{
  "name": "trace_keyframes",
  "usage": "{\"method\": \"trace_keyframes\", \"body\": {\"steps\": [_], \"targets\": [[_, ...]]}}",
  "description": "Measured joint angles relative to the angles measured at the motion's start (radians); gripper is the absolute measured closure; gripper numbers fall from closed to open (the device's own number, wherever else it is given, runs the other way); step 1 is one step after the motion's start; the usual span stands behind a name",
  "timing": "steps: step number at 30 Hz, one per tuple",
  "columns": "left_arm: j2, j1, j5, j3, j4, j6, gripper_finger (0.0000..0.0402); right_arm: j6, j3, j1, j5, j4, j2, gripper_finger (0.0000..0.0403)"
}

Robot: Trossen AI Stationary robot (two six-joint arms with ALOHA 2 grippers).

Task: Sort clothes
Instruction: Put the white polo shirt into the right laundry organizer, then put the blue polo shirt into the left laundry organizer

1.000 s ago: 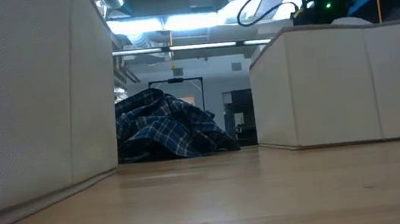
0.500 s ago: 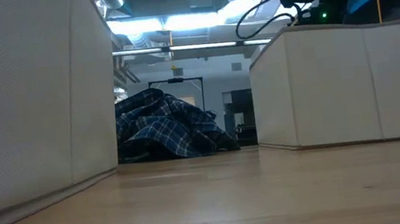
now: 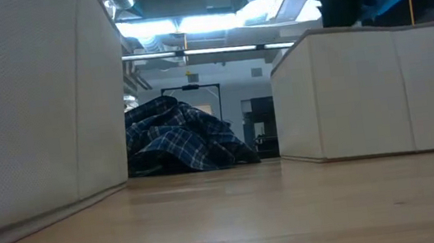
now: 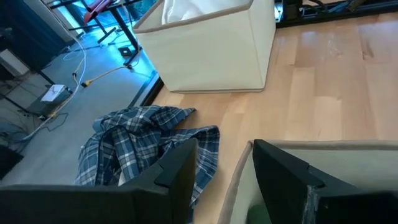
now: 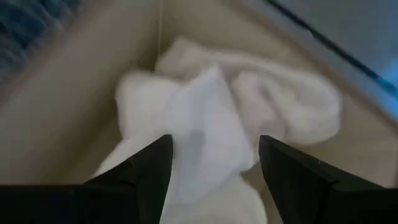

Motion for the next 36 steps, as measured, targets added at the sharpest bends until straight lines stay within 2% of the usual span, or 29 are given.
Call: {"method": "trace_keyframes", "body": {"steps": [3,6,12,17,20,26,31,36], "targets": [[0.000,0.000,0.000,0.000,0.000,0.015,0.0251,-0.044,0.056,0.029,0.000,0.052,-0.003,0.0163],[0.000,0.014,-0.001,0.000,0.004,0.016,0.0251,-0.133,0.049,0.082,0.013,0.179,-0.010,0.0164],[0.000,0.089,-0.003,0.000,0.046,0.053,0.0251,-0.379,-0.060,0.183,0.016,0.503,-0.010,0.0164],[0.000,0.202,0.007,0.000,0.160,0.152,0.0251,-0.522,-0.136,0.205,-0.076,0.707,-0.010,0.0165],[0.000,0.300,0.083,0.000,0.228,0.190,0.0251,-0.548,-0.153,0.202,-0.157,0.752,-0.010,0.0165],[0.000,0.505,0.295,0.000,0.311,0.260,0.0242,-0.579,-0.155,0.203,-0.175,0.717,-0.017,0.0165],[0.022,0.667,0.425,0.041,0.314,0.276,0.0196,-0.581,-0.155,0.203,-0.193,0.644,-0.065,0.0165],[0.104,0.785,0.507,0.108,0.303,0.305,0.0151,-0.602,-0.235,0.203,-0.239,0.687,-0.140,0.0165]]}}
